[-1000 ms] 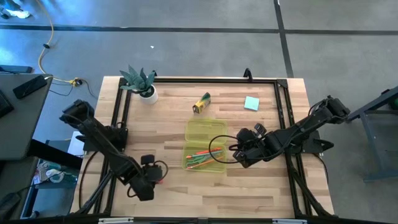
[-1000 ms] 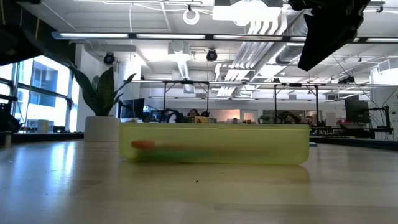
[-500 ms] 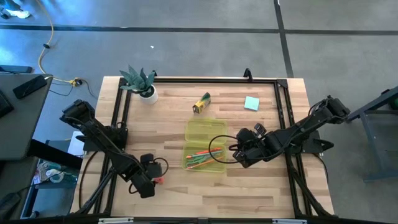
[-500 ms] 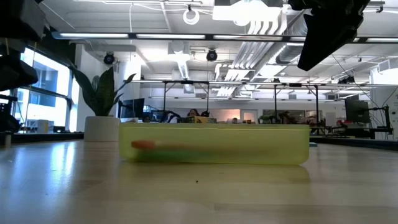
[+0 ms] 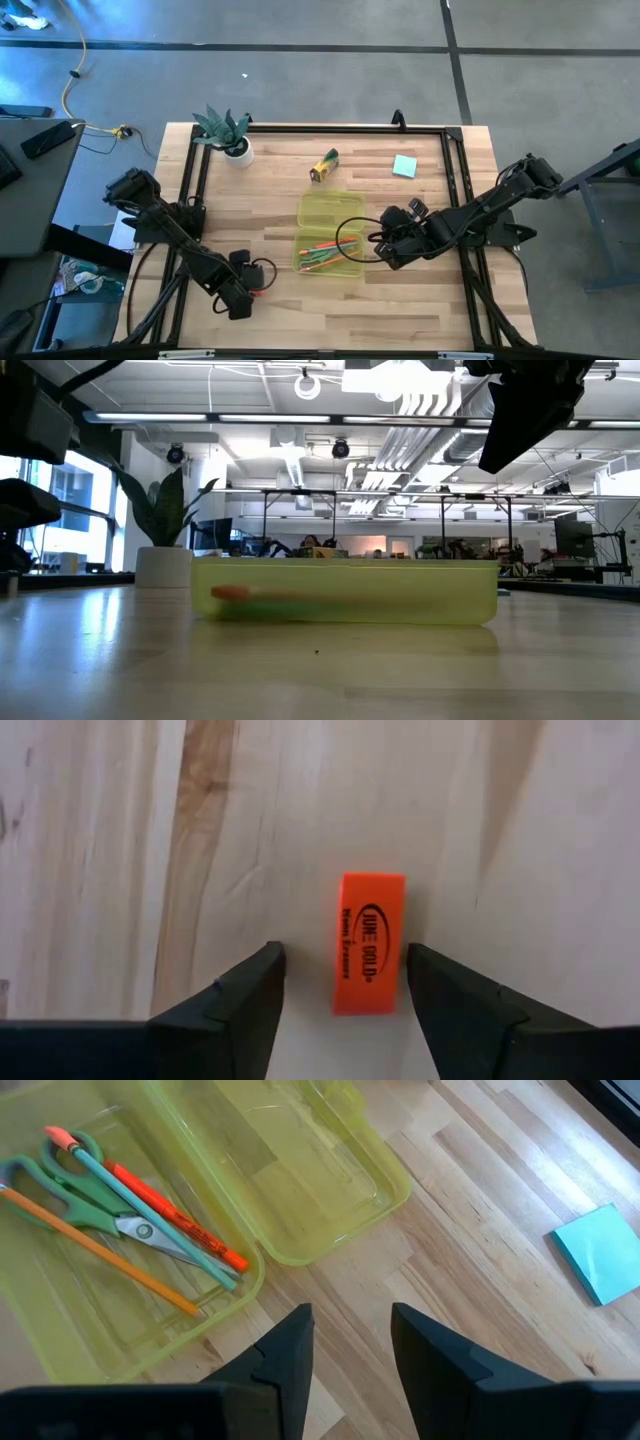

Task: Pack school essentials
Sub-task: Put the orange eraser into the yellow box

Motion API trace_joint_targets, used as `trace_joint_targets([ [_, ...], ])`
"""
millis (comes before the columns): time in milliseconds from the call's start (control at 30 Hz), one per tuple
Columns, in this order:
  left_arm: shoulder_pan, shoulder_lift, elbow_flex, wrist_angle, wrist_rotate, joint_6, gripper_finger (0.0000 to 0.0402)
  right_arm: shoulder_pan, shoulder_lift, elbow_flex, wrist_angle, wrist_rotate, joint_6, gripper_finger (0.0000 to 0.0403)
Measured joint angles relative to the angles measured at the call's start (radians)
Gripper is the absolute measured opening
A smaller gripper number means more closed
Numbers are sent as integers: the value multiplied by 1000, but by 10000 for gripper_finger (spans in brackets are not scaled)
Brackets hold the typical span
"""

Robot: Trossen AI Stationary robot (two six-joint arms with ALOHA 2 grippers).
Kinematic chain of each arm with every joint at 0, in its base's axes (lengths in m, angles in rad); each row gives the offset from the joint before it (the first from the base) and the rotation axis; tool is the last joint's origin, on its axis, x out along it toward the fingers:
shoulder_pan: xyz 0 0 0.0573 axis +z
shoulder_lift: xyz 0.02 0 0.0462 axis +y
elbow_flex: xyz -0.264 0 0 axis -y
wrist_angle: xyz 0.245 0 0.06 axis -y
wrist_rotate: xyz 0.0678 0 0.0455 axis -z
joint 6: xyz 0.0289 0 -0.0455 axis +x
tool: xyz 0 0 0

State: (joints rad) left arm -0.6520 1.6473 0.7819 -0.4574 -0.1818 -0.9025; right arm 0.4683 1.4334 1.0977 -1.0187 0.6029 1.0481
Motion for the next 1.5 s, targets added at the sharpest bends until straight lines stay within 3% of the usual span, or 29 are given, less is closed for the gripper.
trace_joint_targets([
  [267, 3, 14, -1, 1, -15, -27, 191, 0, 0, 0, 0, 0, -1, 129],
  [667, 2, 18, -2, -2, -43, -2, 69, 0, 0, 0, 0, 0, -1, 129],
  [1167, 12, 24, 107, -34, -126, 117, 66, 0, 0, 0, -1, 0, 2, 129],
  [1500, 139, 25, 245, -25, -229, 387, 68, -3, 0, 0, 6, 0, -1, 129],
])
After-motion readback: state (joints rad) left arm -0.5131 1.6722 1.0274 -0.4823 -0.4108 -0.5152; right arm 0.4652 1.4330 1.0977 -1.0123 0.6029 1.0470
